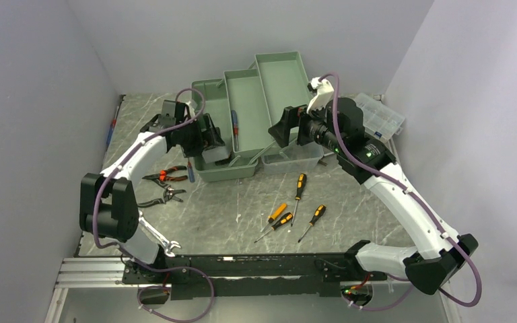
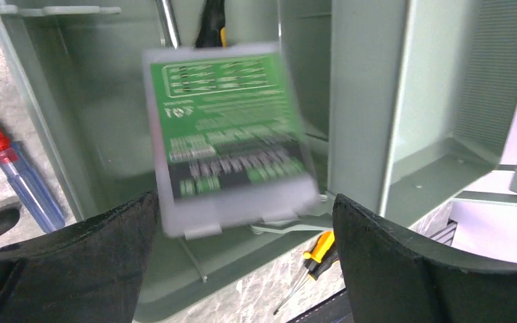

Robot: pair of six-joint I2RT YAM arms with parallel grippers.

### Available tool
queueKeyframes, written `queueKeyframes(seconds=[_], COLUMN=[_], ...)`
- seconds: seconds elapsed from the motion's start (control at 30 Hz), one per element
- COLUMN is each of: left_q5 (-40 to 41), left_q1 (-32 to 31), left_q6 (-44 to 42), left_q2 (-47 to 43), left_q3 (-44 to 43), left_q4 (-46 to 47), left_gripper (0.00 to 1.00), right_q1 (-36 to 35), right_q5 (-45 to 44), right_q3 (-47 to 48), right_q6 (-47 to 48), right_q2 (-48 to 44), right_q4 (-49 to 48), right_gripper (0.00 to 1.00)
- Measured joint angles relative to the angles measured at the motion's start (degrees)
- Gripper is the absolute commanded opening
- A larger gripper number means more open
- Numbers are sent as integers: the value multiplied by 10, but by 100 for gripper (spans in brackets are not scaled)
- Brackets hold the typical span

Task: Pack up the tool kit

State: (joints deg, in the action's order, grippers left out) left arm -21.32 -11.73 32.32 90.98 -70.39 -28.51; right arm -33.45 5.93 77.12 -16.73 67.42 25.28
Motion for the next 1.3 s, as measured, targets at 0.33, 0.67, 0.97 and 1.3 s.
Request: queueKeyframes(seconds=[0.33, 0.67, 0.97, 1.3], left_q5=[5, 52, 121, 155], left_q1=[-3, -3, -4, -4], left_q6=[-13, -56, -109, -167], left_q2=[-54, -191, -387, -458], left_q3=[-18, 2, 128, 205], left_q4=[-4, -50, -69, -65], left_gripper=[99, 99, 99, 99], right_q1=[0, 4, 7, 6], right_q5=[-25, -125, -249, -247], right_q3=[-31, -99, -228, -356], right_q6=[-8, -122, -346, -507], right_q2=[-15, -45, -130, -155], right_q4=[22, 90, 187, 202], right_gripper=[100, 100, 100, 89])
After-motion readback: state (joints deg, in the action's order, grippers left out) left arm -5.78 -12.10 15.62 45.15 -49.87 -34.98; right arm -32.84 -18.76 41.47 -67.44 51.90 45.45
